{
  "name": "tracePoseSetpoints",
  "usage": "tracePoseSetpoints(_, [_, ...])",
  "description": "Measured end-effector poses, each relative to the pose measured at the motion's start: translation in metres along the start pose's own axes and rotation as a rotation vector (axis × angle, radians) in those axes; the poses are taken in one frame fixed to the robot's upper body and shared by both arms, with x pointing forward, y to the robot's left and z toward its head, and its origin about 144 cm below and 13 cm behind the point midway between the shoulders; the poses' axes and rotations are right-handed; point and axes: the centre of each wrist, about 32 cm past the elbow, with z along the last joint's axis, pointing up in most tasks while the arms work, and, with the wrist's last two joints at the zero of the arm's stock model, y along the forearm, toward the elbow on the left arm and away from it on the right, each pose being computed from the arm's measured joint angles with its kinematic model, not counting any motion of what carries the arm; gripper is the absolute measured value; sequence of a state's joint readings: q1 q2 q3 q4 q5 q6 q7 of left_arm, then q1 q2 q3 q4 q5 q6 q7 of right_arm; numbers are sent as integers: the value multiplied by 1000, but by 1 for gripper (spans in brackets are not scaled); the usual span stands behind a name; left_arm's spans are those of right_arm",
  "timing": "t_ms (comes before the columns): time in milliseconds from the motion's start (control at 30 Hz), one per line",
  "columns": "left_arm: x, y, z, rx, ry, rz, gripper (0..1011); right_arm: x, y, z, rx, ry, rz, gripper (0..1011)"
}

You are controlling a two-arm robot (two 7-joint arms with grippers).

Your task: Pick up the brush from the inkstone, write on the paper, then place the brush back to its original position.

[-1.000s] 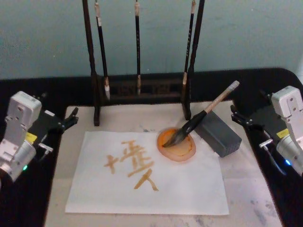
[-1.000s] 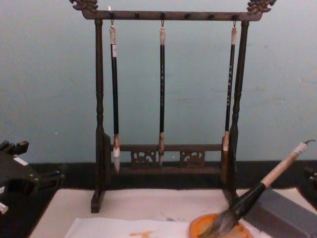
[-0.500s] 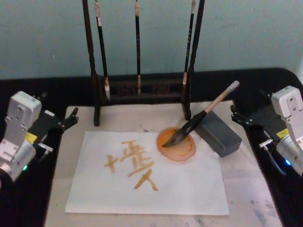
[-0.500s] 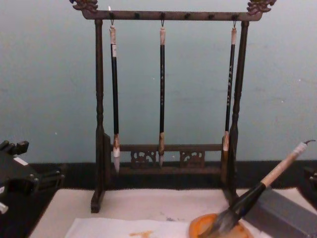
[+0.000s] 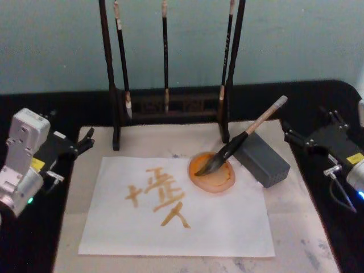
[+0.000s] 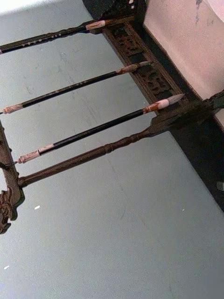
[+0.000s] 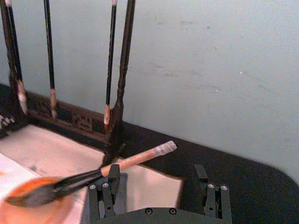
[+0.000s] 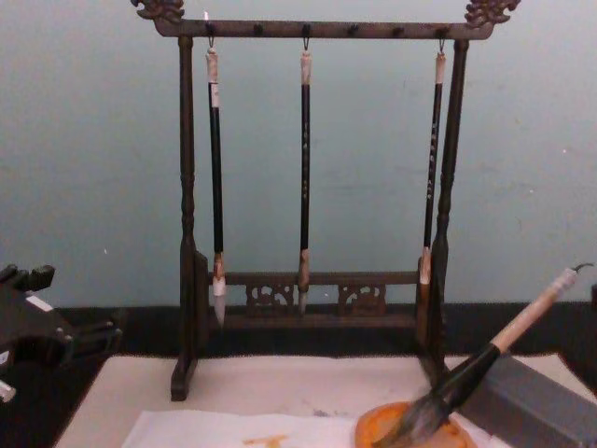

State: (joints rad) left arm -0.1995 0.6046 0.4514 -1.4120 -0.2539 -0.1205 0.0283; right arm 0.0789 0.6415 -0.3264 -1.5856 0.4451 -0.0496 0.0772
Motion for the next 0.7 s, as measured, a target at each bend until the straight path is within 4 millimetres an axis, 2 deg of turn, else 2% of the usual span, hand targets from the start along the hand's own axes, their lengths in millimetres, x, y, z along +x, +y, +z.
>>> tracePoseSetpoints(200, [0, 0, 0, 0, 0, 0, 1010, 7, -15, 15, -10, 168, 33, 1000])
tracePoseSetpoints(400, [0, 0, 0, 0, 0, 0, 1010, 14, -21, 22, -17, 325, 44, 1000])
tracePoseSetpoints(700, [0, 0, 0, 0, 0, 0, 1010, 29, -24, 21, -55, 663, 43, 1000])
